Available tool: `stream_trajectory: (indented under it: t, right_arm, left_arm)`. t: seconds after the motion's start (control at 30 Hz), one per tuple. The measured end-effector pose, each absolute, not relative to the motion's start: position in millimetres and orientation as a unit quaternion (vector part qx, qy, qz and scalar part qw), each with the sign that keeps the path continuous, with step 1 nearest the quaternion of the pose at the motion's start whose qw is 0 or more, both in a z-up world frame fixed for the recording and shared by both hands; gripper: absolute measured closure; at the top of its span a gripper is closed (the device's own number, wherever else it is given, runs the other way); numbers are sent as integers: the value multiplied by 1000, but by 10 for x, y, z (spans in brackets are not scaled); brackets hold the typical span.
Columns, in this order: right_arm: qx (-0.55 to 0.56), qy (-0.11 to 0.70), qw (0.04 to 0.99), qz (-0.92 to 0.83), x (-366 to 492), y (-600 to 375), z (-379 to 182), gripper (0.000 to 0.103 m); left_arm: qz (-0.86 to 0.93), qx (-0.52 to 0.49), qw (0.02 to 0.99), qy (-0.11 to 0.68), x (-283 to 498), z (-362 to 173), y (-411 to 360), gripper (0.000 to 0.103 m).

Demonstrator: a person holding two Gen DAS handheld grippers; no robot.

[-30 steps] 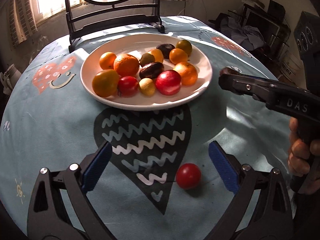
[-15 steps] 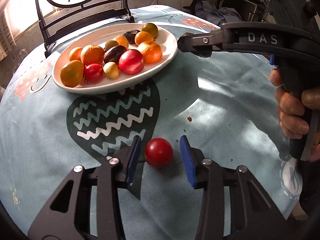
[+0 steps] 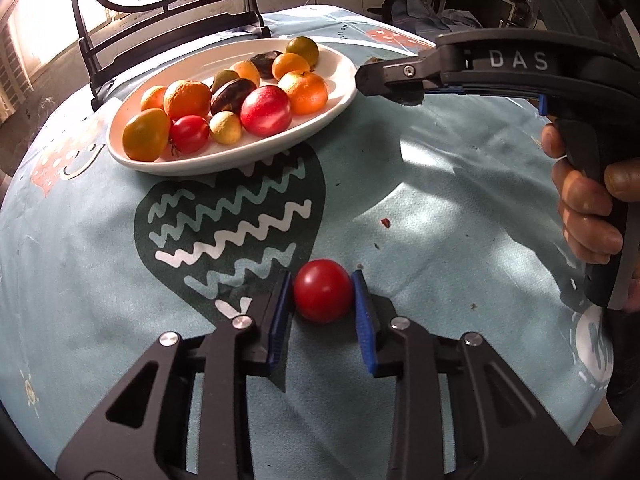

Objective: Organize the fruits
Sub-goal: 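Grasp the last dark brown round fruit with the right gripper while the left grasps a red tomato, then carry the brown fruit and tomato onto the white plate and open both grippers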

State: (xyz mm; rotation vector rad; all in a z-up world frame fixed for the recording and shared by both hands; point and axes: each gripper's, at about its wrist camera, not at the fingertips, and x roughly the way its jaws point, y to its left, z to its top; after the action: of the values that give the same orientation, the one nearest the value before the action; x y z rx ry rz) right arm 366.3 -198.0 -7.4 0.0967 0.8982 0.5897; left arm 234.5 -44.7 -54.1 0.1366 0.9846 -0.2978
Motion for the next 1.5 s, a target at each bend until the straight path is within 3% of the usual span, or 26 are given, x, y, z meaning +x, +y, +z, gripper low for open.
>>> stream_trajectory:
  t: [1.03, 1.23, 1.5]
  right_arm:
    - [68, 366, 850, 373, 3067, -1770, 123, 58]
    - [83, 349, 862, 358, 3388, -1818, 353, 58]
    - [87, 341, 879, 322, 4190, -1742, 457, 59]
  left_arm:
    - [-111, -13, 909, 402, 2127, -140, -122, 75]
    - [-97, -22, 918, 384, 2487, 206, -26, 75]
    - [-44, -16, 921, 387, 3634, 350, 97, 75]
